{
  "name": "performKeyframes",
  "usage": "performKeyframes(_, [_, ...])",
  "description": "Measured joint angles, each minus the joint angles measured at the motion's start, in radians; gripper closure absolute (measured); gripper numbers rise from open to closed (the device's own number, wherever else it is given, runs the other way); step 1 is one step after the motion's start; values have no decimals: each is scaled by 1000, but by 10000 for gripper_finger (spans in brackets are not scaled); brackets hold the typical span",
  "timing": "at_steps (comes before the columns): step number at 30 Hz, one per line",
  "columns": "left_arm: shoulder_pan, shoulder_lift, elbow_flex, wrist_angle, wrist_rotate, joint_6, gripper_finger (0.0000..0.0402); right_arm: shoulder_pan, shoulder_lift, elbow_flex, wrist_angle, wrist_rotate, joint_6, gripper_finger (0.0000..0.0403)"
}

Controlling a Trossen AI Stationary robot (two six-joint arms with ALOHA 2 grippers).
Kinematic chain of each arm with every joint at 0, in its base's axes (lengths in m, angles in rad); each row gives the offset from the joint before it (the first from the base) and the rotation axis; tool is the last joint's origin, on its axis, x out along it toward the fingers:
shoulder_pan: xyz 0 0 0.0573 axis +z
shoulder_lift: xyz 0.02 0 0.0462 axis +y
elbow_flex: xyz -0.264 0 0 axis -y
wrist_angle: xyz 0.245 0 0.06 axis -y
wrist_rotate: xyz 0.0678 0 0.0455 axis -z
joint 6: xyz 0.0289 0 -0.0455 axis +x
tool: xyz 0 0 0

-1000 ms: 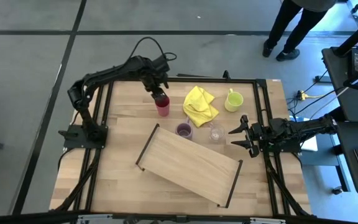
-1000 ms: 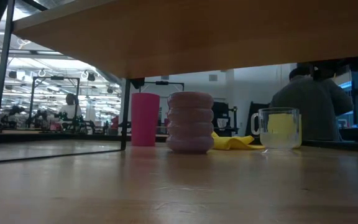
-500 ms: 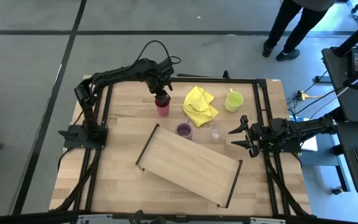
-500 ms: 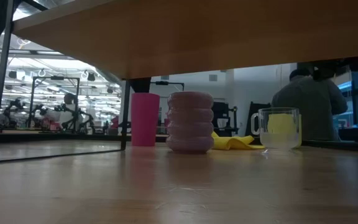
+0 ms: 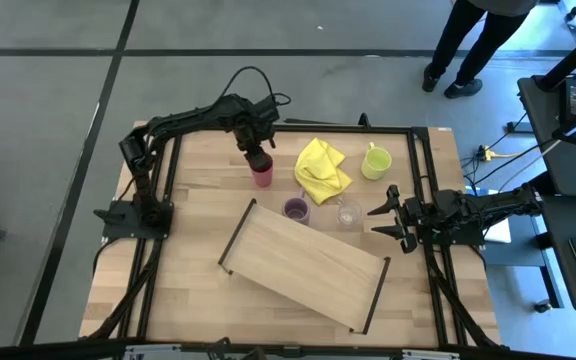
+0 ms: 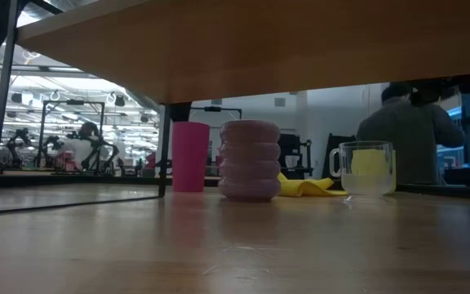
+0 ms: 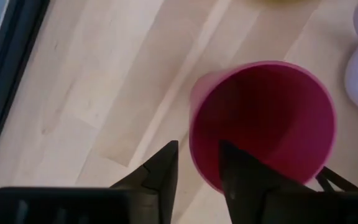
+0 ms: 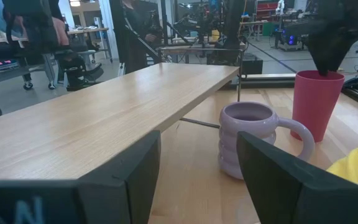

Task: Stack small to large cups/mugs on shelf
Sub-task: Put the pink cup on the shelf

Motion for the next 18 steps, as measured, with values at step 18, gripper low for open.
performKeyframes(18, [-4, -19, 17, 8, -16, -1, 397, 0, 0, 0, 0, 0, 0, 191])
